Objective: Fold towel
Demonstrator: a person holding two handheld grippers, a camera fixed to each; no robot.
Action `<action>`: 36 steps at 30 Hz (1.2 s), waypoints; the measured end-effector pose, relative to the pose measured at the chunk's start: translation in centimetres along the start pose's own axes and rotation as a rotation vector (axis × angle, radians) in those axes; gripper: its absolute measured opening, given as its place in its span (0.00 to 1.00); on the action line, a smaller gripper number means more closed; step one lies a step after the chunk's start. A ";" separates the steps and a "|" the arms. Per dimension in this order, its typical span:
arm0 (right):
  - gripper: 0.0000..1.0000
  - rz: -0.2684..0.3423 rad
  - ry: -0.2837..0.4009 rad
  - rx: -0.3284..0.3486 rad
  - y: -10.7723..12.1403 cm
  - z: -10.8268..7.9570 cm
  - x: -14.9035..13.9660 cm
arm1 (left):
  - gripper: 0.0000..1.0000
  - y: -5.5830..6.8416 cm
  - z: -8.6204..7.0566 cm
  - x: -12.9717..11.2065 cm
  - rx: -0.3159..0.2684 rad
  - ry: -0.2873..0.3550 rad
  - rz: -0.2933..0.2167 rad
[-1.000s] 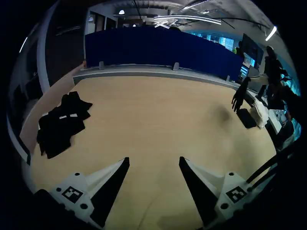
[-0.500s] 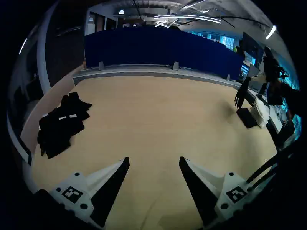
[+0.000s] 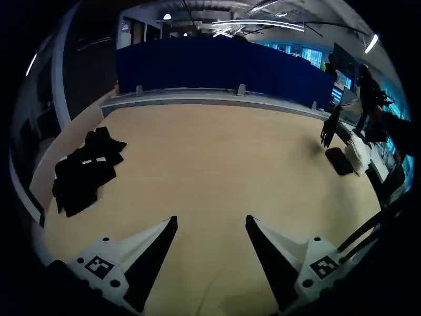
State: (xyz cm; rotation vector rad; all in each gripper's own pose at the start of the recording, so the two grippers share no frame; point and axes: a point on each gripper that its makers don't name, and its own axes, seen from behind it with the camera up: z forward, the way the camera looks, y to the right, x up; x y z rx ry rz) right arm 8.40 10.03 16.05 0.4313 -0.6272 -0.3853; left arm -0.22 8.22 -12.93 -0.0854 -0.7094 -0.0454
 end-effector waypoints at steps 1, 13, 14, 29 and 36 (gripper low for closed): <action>0.02 -0.001 -0.002 0.000 0.1 0.1 0.0 | 0.96 0.0 0.0 0.0 0.001 0.000 0.000; 0.02 -0.002 -0.019 0.004 0.3 1.0 -0.8 | 0.96 0.3 0.1 0.3 0.004 -0.001 0.003; 0.02 -0.003 -0.021 0.004 0.4 1.1 -1.0 | 0.96 0.3 0.2 0.3 0.003 -0.001 0.003; 0.02 0.025 -0.060 0.013 0.4 -0.3 -4.3 | 0.96 0.7 0.0 0.7 -0.006 0.000 0.011; 0.02 0.036 -0.077 0.022 -0.1 -1.6 -5.9 | 0.96 1.1 -0.1 1.0 -0.015 0.004 0.018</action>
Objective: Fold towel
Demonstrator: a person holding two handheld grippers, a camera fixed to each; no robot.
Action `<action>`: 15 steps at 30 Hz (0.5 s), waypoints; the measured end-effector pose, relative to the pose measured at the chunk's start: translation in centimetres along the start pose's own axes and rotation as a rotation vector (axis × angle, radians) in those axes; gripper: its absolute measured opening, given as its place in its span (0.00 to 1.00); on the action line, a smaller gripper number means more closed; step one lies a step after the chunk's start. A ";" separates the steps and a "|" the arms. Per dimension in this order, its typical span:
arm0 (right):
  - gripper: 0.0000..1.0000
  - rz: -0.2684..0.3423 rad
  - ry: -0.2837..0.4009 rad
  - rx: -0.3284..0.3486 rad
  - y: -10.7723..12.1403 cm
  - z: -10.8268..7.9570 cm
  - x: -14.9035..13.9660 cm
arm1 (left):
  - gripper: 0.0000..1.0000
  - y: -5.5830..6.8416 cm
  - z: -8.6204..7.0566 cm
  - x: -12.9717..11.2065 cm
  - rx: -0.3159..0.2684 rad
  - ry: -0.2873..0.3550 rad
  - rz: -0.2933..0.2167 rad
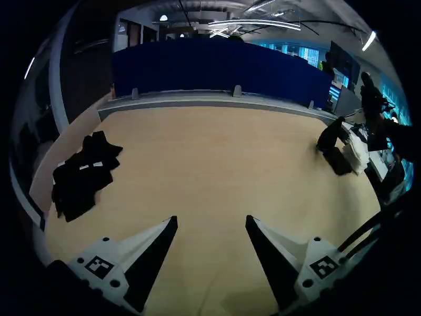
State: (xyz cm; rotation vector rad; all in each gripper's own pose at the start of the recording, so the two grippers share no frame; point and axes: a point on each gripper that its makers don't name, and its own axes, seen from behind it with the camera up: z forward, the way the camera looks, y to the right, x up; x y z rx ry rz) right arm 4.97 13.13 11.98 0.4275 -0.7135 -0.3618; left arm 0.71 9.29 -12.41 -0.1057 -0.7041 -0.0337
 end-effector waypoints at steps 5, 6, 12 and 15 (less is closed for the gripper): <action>0.02 0.012 -0.014 0.001 -0.6 -0.9 -1.7 | 0.96 0.3 -0.1 0.1 -0.007 0.004 0.002; 0.02 0.015 -0.017 0.001 -0.7 -1.0 -2.1 | 0.96 0.4 -0.1 0.2 -0.009 0.005 0.003; 0.02 0.046 -0.041 -0.007 -0.9 -1.9 -4.7 | 0.96 0.6 -0.2 0.4 -0.014 0.008 0.011; 0.02 0.062 -0.058 -0.018 -0.8 -2.4 -6.3 | 0.96 0.7 -0.4 0.4 -0.016 0.009 0.013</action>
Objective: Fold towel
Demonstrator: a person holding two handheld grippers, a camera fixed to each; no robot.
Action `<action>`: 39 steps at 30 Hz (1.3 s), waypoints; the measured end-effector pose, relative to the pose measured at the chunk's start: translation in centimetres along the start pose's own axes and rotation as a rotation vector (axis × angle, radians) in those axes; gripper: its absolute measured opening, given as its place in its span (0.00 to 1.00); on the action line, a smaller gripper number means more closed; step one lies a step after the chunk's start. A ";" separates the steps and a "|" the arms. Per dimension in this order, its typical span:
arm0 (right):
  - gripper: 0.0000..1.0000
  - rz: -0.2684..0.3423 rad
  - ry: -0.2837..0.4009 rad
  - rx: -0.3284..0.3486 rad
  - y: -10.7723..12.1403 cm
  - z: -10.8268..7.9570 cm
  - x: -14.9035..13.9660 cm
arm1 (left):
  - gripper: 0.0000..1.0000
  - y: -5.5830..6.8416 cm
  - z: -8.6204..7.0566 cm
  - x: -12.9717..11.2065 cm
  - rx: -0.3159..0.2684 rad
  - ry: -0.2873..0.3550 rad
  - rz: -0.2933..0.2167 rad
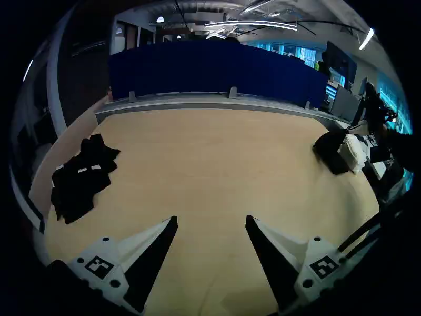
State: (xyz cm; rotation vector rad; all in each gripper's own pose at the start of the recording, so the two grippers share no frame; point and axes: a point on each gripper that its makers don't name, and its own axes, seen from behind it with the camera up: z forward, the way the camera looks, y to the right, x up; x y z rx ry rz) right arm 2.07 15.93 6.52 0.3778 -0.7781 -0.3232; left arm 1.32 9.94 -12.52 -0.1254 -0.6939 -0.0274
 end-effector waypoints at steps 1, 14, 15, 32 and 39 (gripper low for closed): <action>0.02 0.006 -0.005 -0.002 0.1 -0.1 -0.5 | 0.96 0.0 -0.1 0.0 -0.001 0.000 0.001; 0.02 0.074 -0.067 -0.036 1.2 -1.4 -6.0 | 0.96 0.7 -0.6 0.0 -0.014 0.004 0.023; 0.02 0.078 -0.072 -0.039 1.3 -1.5 -6.4 | 0.96 0.8 -0.6 0.0 -0.016 0.005 0.024; 0.02 0.164 -0.140 -0.090 2.2 -0.3 -11.4 | 0.96 1.3 -0.8 -0.1 -0.016 0.001 0.033; 0.02 0.205 -0.173 -0.110 2.3 0.4 -13.4 | 0.96 0.9 -0.8 -0.2 -0.008 -0.002 0.033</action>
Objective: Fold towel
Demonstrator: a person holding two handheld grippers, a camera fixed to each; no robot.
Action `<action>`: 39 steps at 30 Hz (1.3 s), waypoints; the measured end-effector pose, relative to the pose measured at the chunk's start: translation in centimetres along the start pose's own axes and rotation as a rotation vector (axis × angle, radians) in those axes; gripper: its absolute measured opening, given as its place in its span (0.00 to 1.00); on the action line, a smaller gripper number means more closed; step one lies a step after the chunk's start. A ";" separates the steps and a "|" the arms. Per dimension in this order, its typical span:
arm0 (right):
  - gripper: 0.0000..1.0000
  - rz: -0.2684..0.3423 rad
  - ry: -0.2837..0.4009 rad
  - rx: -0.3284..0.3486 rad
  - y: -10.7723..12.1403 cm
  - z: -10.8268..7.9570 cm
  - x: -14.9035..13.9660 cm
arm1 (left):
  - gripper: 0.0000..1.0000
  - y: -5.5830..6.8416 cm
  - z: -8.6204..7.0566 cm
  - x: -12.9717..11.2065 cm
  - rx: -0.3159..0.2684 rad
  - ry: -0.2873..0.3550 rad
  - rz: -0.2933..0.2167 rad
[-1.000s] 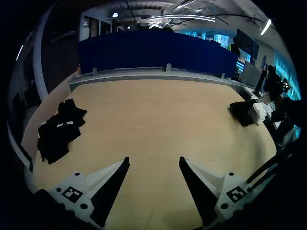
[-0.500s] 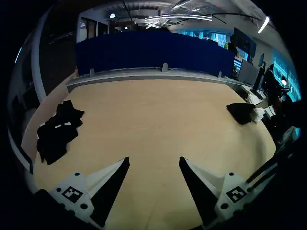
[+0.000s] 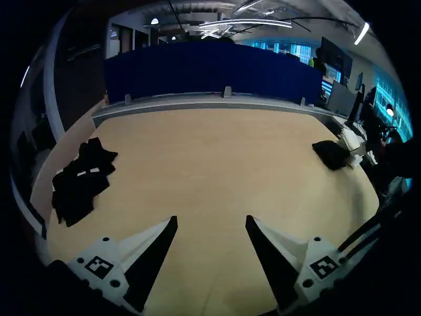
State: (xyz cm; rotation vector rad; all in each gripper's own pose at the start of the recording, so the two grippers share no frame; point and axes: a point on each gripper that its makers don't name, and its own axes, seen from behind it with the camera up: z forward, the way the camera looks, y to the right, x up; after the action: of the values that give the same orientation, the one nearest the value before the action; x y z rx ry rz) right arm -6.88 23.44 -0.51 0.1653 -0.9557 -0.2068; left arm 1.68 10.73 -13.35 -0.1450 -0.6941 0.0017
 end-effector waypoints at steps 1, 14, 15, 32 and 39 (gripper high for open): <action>0.02 0.005 -0.006 -0.003 0.0 0.2 -0.3 | 0.96 0.0 0.0 -0.1 0.001 -0.001 0.000; 0.02 0.039 -0.077 -0.044 0.4 2.2 -2.4 | 0.96 -0.5 0.1 -0.3 0.008 -0.006 0.003; 0.02 0.040 -0.083 -0.051 0.6 2.3 -2.6 | 0.96 -0.6 0.1 -0.3 0.008 -0.007 0.004; 0.27 0.043 -0.109 -0.101 1.2 2.7 -3.4 | 0.96 -0.8 0.1 -0.3 0.008 -0.006 0.006; 0.68 0.032 -0.091 -0.096 0.8 2.1 -3.2 | 0.96 -0.7 0.1 0.0 0.002 -0.002 0.006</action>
State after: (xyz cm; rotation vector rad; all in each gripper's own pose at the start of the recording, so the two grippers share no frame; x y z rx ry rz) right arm -10.37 24.91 -1.69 0.0520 -1.0360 -0.2315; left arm 1.58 10.03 -13.18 -0.1452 -0.6961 0.0080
